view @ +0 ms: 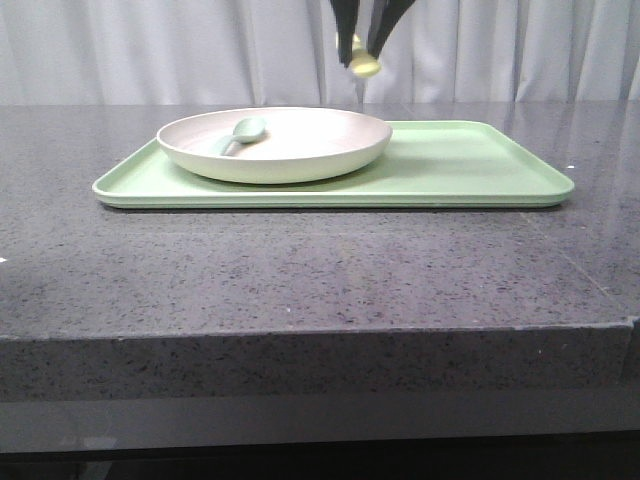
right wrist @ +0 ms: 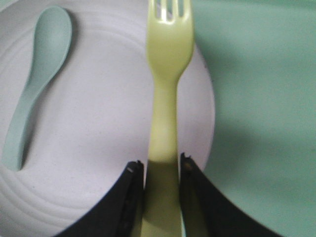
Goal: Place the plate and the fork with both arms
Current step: 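Lift the fork with the right gripper and lower it beside the plate, then release the fork and raise the right gripper away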
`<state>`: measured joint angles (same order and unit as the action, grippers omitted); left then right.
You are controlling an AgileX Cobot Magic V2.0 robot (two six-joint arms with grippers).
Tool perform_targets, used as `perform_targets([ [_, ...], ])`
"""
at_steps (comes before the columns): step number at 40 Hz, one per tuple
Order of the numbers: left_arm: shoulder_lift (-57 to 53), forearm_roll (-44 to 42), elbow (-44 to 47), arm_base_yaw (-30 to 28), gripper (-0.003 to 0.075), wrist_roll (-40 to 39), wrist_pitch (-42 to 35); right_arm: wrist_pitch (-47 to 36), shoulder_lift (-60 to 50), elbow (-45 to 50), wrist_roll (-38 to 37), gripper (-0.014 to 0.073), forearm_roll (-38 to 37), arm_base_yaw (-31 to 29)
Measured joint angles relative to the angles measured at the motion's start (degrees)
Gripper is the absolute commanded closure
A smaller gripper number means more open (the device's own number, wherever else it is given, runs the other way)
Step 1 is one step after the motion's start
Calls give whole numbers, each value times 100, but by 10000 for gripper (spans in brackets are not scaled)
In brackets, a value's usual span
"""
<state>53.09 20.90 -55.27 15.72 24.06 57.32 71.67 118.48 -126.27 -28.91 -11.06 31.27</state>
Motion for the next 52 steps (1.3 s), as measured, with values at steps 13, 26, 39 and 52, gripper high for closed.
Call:
perform_targets([
  [13,0,0,0,0,362,0,0,0,-394,379,456,464,-44,-194],
  [26,0,0,0,0,362,0,0,-75,-1102,1831,622,464,223,-880],
  [39,0,0,0,0,362,0,0,-1485,-1387,3523,852,464,844,-1457],
  [52,0,0,0,0,362,0,-9,-2198,-1123,3795,862,395,1181,-1472],
])
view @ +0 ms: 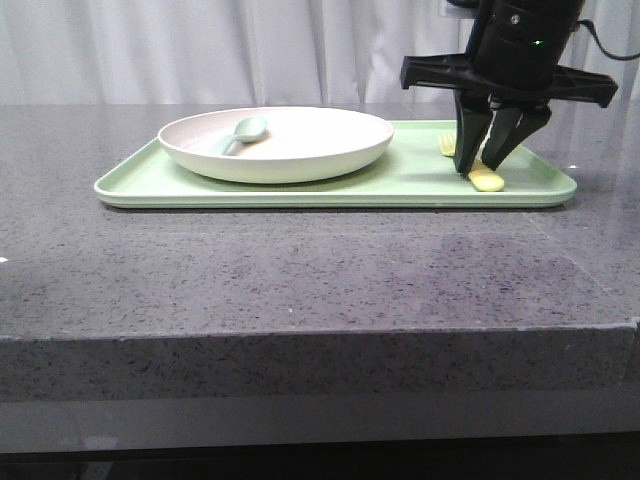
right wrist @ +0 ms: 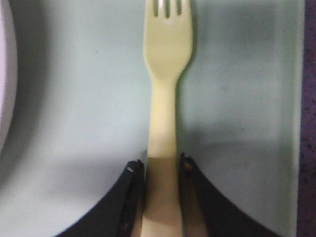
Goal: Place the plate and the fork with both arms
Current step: 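Release the fork and raise the right gripper away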
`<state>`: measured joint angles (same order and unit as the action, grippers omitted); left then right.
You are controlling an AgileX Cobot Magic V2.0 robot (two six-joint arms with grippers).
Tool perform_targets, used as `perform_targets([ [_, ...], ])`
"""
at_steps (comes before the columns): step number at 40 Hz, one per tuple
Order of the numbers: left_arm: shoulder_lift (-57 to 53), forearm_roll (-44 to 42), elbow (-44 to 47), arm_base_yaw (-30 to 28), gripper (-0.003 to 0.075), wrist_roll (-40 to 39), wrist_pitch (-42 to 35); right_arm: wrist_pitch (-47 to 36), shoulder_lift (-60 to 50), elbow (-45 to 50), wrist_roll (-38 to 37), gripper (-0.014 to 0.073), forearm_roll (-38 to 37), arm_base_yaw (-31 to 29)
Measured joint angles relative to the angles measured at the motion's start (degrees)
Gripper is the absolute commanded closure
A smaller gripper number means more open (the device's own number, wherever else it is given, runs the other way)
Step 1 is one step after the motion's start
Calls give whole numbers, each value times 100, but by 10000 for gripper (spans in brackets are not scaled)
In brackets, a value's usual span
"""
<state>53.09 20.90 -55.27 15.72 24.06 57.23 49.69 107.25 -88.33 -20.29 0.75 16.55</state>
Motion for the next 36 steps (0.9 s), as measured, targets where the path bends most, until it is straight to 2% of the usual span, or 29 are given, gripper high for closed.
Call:
perform_targets([
  [12,0,10,0,-44,362,0,0,-23,0,0,11,209,12,0],
  [23,0,10,0,-55,362,0,0,286,-203,0,307,200,12,0],
  [30,0,10,0,-55,362,0,0,759,-1058,70,1178,200,12,-4],
  [36,0,10,0,-55,362,0,0,968,-2152,588,1878,200,12,-4],
])
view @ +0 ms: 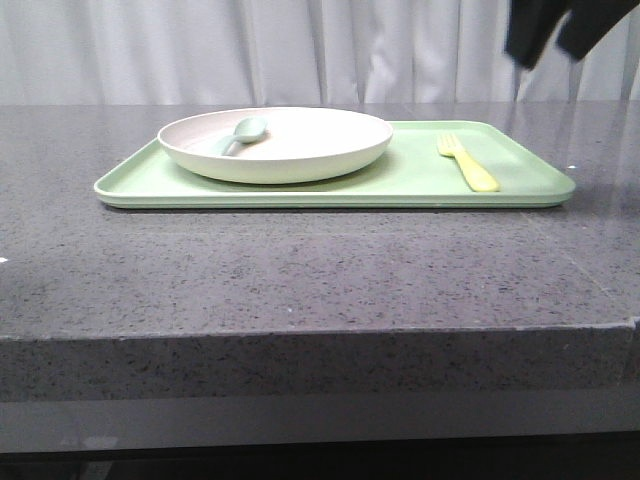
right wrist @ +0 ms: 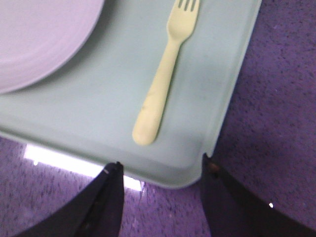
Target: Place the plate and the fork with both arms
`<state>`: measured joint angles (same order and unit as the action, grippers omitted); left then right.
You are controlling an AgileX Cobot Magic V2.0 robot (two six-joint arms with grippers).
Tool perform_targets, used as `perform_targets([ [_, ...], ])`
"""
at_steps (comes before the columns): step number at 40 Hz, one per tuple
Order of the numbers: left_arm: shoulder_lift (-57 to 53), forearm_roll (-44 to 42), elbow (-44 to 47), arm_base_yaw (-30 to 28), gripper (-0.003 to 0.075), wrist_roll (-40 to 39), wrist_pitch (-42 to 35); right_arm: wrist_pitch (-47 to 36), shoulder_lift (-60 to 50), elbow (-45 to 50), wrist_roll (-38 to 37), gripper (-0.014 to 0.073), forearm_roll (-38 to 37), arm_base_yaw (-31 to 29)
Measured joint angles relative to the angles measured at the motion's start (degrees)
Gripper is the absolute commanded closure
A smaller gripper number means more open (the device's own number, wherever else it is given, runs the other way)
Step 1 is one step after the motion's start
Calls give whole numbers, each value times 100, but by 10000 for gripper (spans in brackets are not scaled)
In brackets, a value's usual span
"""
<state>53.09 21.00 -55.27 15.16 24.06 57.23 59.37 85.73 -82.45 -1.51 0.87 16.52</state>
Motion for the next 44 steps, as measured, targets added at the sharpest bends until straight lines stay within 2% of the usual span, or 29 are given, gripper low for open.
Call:
perform_targets([
  [7,0,0,0,0,362,0,0,-29,-1310,1061,370,200,0,0],
  [30,0,0,0,0,377,0,0,-923,-4363,3561,415,206,282,0],
  [34,0,0,0,0,477,0,0,-1040,-4677,3788,415,305,295,0],
  [41,0,0,0,0,713,0,0,-1103,-4871,3954,421,600,304,0],
  [42,0,0,0,0,738,0,0,-1106,-4874,3968,421,627,304,0],
  [44,0,0,0,0,738,0,0,-1116,-4874,3979,421,666,304,0],
])
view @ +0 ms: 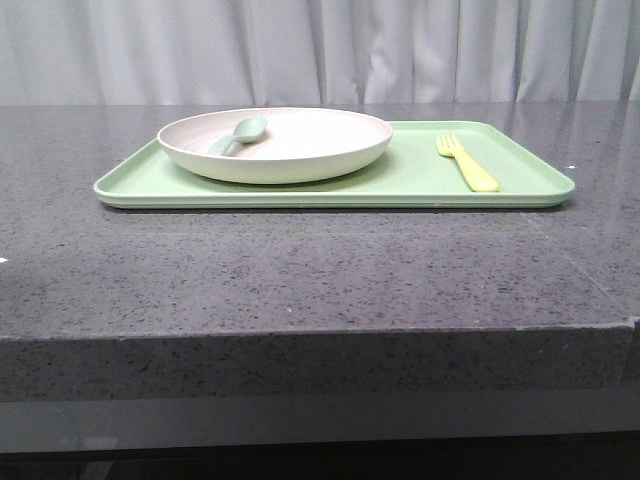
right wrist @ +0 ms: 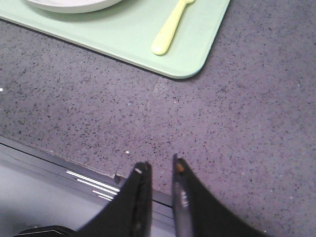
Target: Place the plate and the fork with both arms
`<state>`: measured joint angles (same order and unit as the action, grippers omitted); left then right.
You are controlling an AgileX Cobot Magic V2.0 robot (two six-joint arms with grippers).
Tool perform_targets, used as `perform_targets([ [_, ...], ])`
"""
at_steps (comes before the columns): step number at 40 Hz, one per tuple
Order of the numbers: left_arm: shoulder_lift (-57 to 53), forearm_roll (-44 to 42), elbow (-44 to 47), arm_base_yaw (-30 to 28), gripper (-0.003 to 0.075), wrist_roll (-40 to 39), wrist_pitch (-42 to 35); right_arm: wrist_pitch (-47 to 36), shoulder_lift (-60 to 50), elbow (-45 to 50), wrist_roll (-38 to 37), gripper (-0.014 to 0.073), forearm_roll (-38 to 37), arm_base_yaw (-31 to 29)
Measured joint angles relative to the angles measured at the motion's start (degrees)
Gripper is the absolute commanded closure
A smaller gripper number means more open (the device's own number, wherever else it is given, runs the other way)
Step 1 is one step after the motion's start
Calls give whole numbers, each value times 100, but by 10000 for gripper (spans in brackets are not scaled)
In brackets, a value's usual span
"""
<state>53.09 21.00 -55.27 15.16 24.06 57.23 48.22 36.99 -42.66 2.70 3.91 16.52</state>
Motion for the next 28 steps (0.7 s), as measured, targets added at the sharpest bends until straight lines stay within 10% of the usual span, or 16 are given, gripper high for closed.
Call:
perform_targets([
  [28,-1351,188,1026,-373,738,0,-1182,22,0,12,0,662,61,0],
])
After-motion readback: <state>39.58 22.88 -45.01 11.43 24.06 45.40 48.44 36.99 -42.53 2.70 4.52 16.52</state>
